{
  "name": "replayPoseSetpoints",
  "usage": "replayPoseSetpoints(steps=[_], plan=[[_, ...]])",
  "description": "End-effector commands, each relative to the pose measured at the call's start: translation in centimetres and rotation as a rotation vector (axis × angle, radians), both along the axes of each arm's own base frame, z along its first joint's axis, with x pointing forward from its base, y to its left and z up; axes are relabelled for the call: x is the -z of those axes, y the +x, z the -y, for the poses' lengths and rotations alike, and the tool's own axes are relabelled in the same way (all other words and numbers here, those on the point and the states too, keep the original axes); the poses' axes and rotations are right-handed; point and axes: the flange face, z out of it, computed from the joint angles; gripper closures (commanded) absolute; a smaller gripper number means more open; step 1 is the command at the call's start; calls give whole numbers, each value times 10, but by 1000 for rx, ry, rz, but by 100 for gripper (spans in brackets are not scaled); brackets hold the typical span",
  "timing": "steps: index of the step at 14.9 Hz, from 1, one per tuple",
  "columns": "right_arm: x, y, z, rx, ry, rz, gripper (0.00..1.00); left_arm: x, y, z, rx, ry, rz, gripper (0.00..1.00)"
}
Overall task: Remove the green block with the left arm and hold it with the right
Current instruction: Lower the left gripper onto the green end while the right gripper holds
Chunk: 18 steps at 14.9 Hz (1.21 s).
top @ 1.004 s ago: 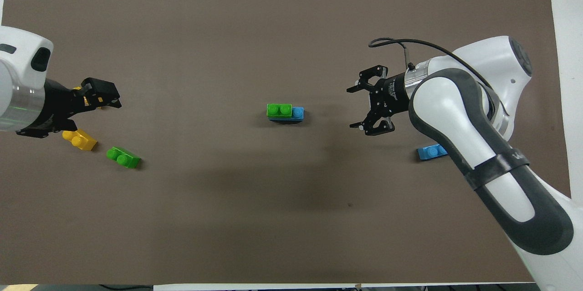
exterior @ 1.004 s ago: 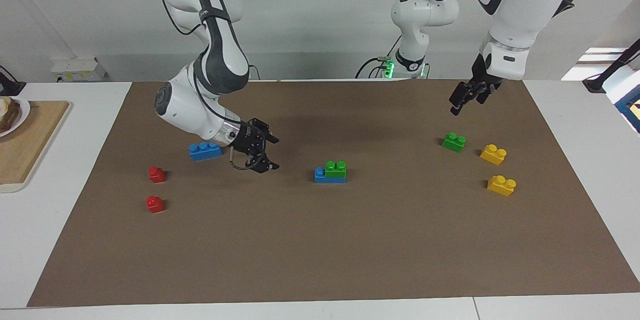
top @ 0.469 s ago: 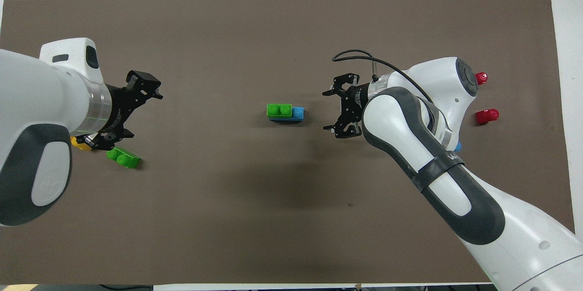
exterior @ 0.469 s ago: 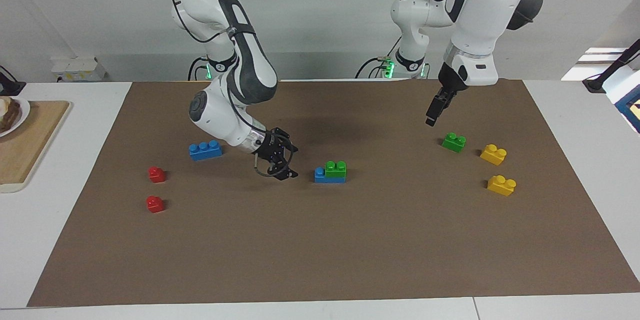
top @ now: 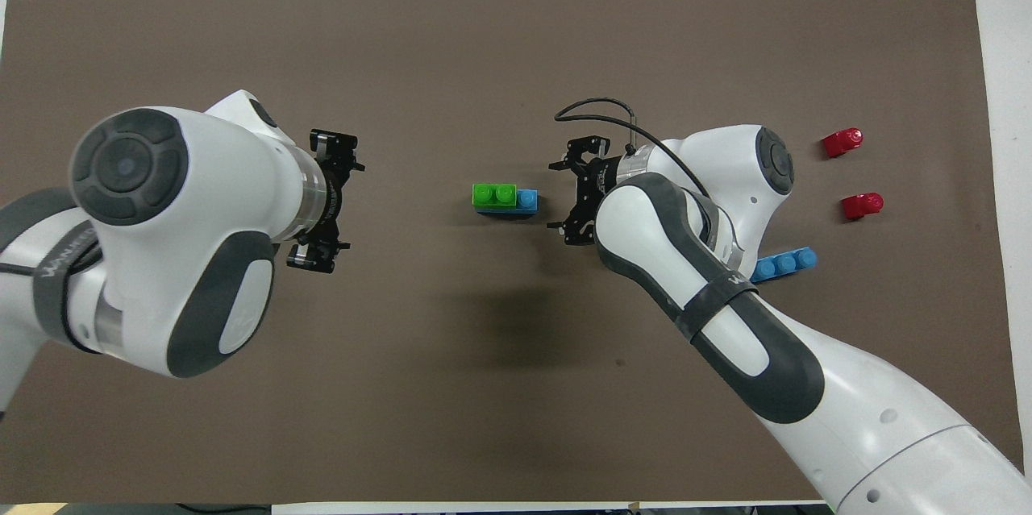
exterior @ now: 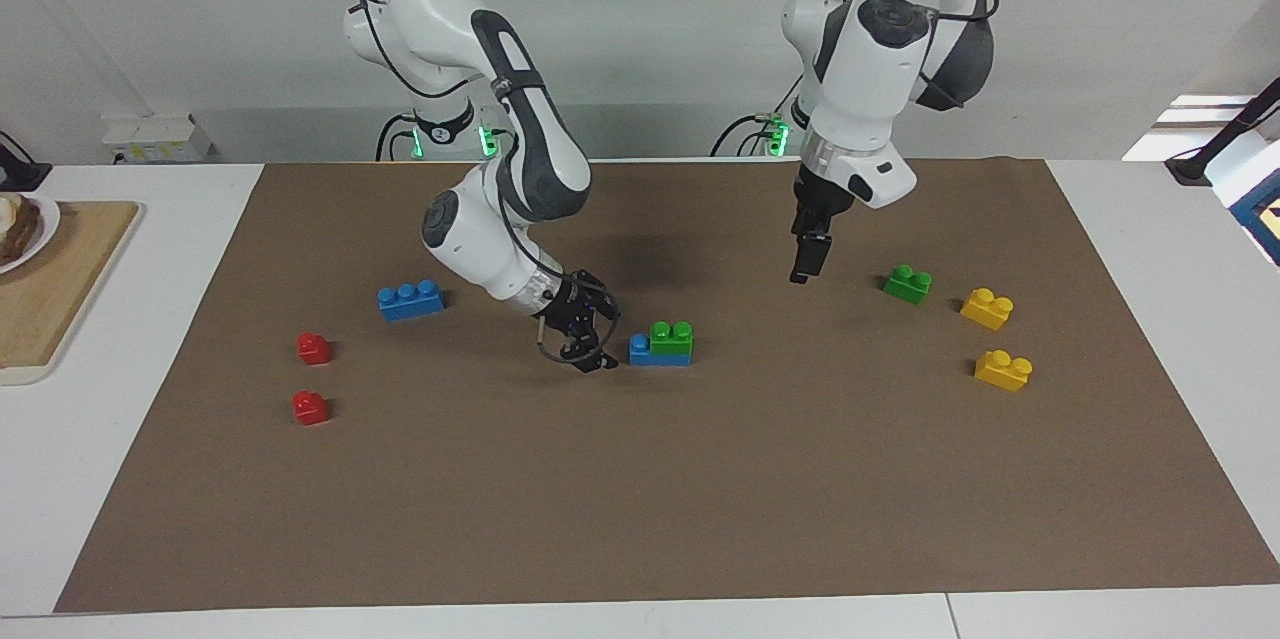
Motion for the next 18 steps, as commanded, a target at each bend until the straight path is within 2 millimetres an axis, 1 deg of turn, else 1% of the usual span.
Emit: replayPoseSetpoints(steps=[1, 2, 4, 5, 6, 7, 8, 10, 12, 13, 14, 16, 17, 18], plan=[[6, 1, -16, 25, 5, 22, 5, 24, 5, 30, -113, -21, -23, 0], [8, -1, -20, 27, 3, 27, 5, 32, 8, 43, -152, -27, -28, 0], [10, -1, -21, 44, 16, 22, 5, 45, 19, 62, -218, -37, -45, 0], [13, -2, -23, 41, 14, 19, 5, 45, 22, 68, -250, -48, -39, 0], [14, -4, -28, 38, 10, 26, 5, 50, 25, 71, -283, -54, -42, 0], [15, -5, -33, 40, 5, 38, 5, 52, 25, 75, -299, -61, -38, 0], [18, -6, -35, 38, 2, 40, 5, 60, 23, 82, -299, -60, -46, 0], [20, -6, -34, 44, -2, 41, 5, 78, 17, 105, -325, -54, -69, 0], [21, -8, -39, 38, -5, 45, 5, 92, 28, 119, -341, -49, -84, 0], [25, -8, -39, 40, -10, 44, 5, 96, 32, 124, -353, -51, -85, 0], [27, -8, -39, 43, -14, 48, 5, 99, 31, 127, -354, -51, -89, 0], [31, -8, -38, 43, -18, 48, 6, 101, 25, 137, -362, -54, -86, 0], [34, -8, -37, 45, -21, 44, 7, 101, 26, 137, -365, -60, -80, 0], [35, -8, -37, 46, -23, 42, 8, 105, 28, 138, -367, -64, -79, 0]])
